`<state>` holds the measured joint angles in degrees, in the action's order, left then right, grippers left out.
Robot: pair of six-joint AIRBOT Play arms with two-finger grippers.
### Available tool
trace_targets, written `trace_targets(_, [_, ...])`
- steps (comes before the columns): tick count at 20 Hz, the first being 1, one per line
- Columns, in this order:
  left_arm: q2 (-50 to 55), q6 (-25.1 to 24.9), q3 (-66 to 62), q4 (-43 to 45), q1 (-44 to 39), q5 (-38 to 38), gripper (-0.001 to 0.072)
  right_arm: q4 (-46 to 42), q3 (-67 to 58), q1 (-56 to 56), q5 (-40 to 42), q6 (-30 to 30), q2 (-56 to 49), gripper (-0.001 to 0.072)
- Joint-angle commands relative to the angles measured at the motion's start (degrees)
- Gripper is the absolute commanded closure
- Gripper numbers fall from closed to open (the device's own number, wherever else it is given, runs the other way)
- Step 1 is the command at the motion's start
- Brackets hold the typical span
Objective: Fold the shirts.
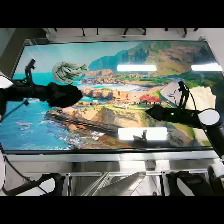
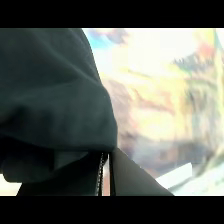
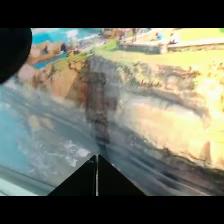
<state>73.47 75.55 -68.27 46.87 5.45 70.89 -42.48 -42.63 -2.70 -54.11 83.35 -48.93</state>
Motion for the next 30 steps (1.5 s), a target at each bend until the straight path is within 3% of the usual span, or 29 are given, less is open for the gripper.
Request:
trace_targets(1, [-7.9, 4.9, 13.0, -0.6, -13.0, -8.8, 0.0693, -1.4, 0.0, 3.2, -0.4, -0.2, 1.7, 0.0680])
trace_targets(6, [-7.8, 13.8, 19.1, -0.5, -34.5, -25.6, 0.0693, -1.5, 0.0, 5.5, -0.4, -0.3, 3.1, 0.0680])
trace_targets(11, [-0.6, 14.6, 14.7, -0.6, -42.1, -26.3, 0.0692, -1.5, 0.0, 5.5, 0.1, -1.0, 3.1, 0.0679])
trace_targets(12, [0.5, 14.5, 13.0, -0.5, -42.1, -24.7, 0.0652, -1.7, 0.0, 5.5, 0.7, -1.1, 3.1, 0.0624])
trace_targets(13, [1.4, 14.5, 11.0, -0.4, -42.1, -21.4, 0.0298, -2.2, 0.0, 5.5, 1.6, -1.1, 3.1, 0.0305])
trace_targets(14, [2.0, 14.3, 8.9, -0.3, -41.7, -16.7, -0.0001, -2.9, 0.0, 5.5, 2.7, -1.1, 3.1, 0.0029])
trace_targets(16, [1.4, 10.0, 5.2, 0.7, -39.6, -4.7, 0.0000, -3.9, 0.0, 6.1, 2.7, -1.1, 3.1, 0.0006])
trace_targets(18, [-4.2, 9.1, 5.9, 8.2, -35.8, 0.8, 0.0001, -3.9, 0.0, 6.8, 0.9, -1.1, 3.1, 0.0007])
trace_targets(20, [-11.1, 9.1, 10.7, 14.8, -28.9, 0.5, 0.0002, -4.3, 0.0, 6.7, -1.3, -1.1, 3.1, 0.0007])
trace_targets(21, [-13.4, 8.2, 13.2, 15.1, -24.3, 0.7, 0.0068, -4.3, 0.0, 6.7, -1.9, -1.1, 3.1, 0.0007])
trace_targets(24, [-15.5, 2.6, 18.8, 14.4, -6.9, -1.0, 0.0070, -4.2, 0.0, 6.5, -1.9, -0.9, 2.6, 0.0008])
trace_targets(26, [-11.8, 0.0, 19.8, 13.5, 5.0, -2.7, 0.0069, -4.0, 0.0, 6.5, -1.9, 0.0, 1.9, 0.0007])
trace_targets(30, [1.0, -5.6, 19.7, -0.3, 21.5, -8.4, 0.0069, -2.3, 0.0, 5.4, -3.1, 0.0, 1.0, 0.0007])
